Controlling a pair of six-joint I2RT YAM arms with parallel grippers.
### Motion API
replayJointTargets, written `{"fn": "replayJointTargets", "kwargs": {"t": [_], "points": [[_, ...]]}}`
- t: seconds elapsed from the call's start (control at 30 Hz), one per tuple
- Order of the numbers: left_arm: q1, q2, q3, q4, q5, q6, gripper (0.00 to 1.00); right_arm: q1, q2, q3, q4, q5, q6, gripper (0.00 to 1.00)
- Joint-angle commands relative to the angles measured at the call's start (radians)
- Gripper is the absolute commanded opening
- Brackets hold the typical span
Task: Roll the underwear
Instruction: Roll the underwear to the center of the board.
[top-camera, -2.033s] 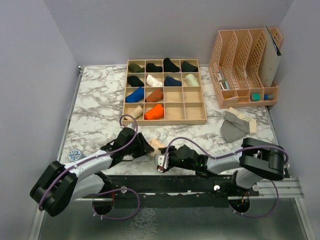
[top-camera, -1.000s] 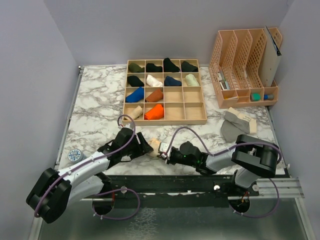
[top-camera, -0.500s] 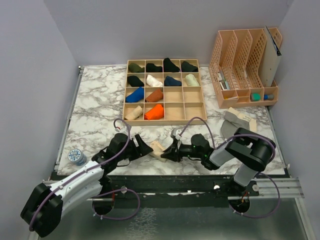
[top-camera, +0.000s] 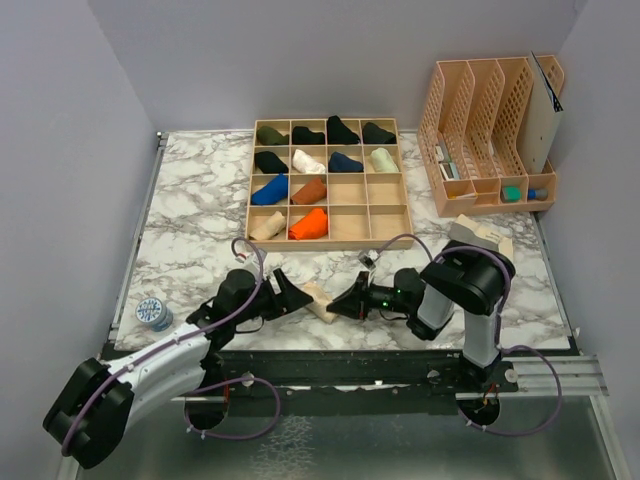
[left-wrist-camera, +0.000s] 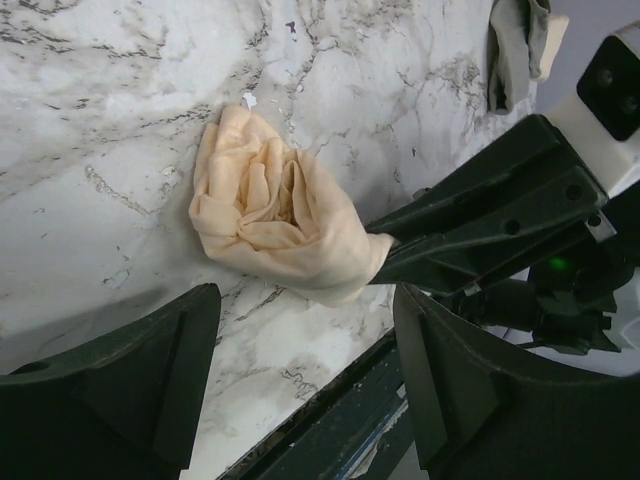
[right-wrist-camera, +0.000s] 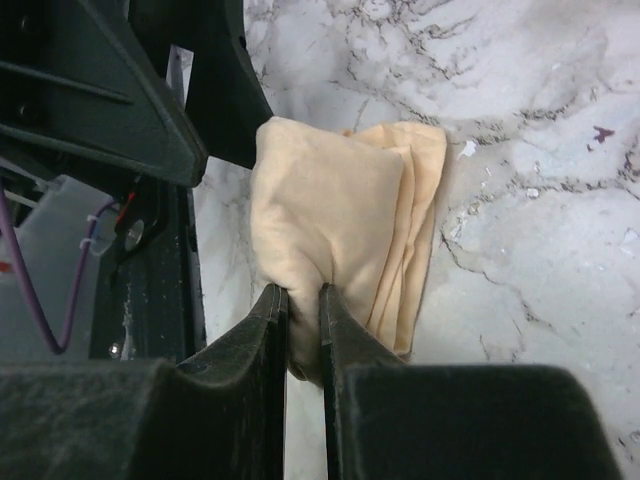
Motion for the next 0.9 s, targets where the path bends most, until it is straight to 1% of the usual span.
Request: {"fn": "replayJointTargets", "kwargs": {"t": [0.0, 0.13, 0.3, 0.4, 0.5, 0.6, 0.7, 0.8, 0.87], "points": [[-0.005, 0.044, 0.01, 0.065, 0.053, 0.026, 0.75, -0.031, 0.077, -0.027, 0.096, -0.031, 0.139, 0.09], [-0.004, 0.088, 0.011, 0.065, 0.018, 0.024, 0.75, -0.055, 0.107, -0.004, 0.059, -0.057, 0.196, 0.09], [-0.006, 0.15, 0.041, 0.087, -0.007, 0.036, 0.75, -0.069, 0.111, -0.007, 0.027, -0.049, 0.21, 0.1], [-0.006, 0.197, 0.063, 0.139, 0.01, 0.039, 0.75, -0.072, 0.11, 0.007, -0.015, -0.056, 0.208, 0.11], [-0.007, 0.251, 0.09, 0.173, 0.03, 0.037, 0.75, -0.074, 0.11, 0.007, -0.015, -0.056, 0.213, 0.11], [-0.007, 0.316, 0.096, 0.176, 0.034, 0.032, 0.73, -0.082, 0.118, -0.001, 0.02, -0.064, 0.237, 0.12], [-0.008, 0.372, 0.083, 0.234, 0.044, 0.003, 0.72, -0.09, 0.125, 0.003, 0.03, -0.081, 0.265, 0.14], [-0.008, 0.424, 0.101, 0.244, 0.039, 0.004, 0.7, -0.104, 0.126, -0.004, 0.048, -0.088, 0.289, 0.16], [-0.009, 0.449, 0.111, 0.249, 0.032, 0.001, 0.66, -0.113, 0.114, -0.011, 0.046, -0.089, 0.292, 0.18]]}}
